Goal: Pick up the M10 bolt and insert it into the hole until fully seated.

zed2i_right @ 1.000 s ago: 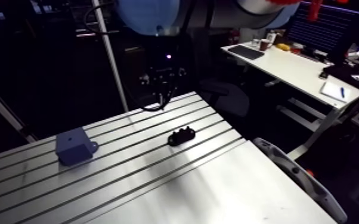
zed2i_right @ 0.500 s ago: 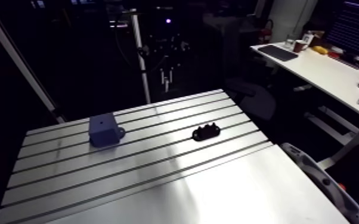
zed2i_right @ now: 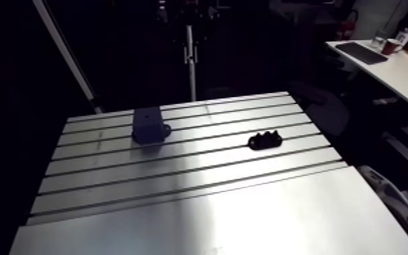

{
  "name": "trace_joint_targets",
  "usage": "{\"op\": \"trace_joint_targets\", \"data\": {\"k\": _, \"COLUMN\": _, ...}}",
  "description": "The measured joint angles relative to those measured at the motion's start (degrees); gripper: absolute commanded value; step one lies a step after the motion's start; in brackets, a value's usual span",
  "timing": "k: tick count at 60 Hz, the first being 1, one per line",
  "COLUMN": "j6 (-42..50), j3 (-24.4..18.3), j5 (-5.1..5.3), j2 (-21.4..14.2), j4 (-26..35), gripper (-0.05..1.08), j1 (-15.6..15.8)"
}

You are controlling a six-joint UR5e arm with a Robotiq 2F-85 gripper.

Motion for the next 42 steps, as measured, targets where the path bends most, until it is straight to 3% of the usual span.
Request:
{"op": "trace_joint_targets", "data": {"k": 27, "j6": 4.9, "j3": -12.2, "j5": -0.36, "j2": 6.8, "j4": 11.0, "gripper": 1.08, "j1": 7.3}}
{"op": "trace_joint_targets", "data": {"k": 42, "j6": 6.0, "j3": -14.4, "j5": -0.52, "j2": 8.2, "j4": 13.5, "gripper": 1.08, "j1": 9.0}}
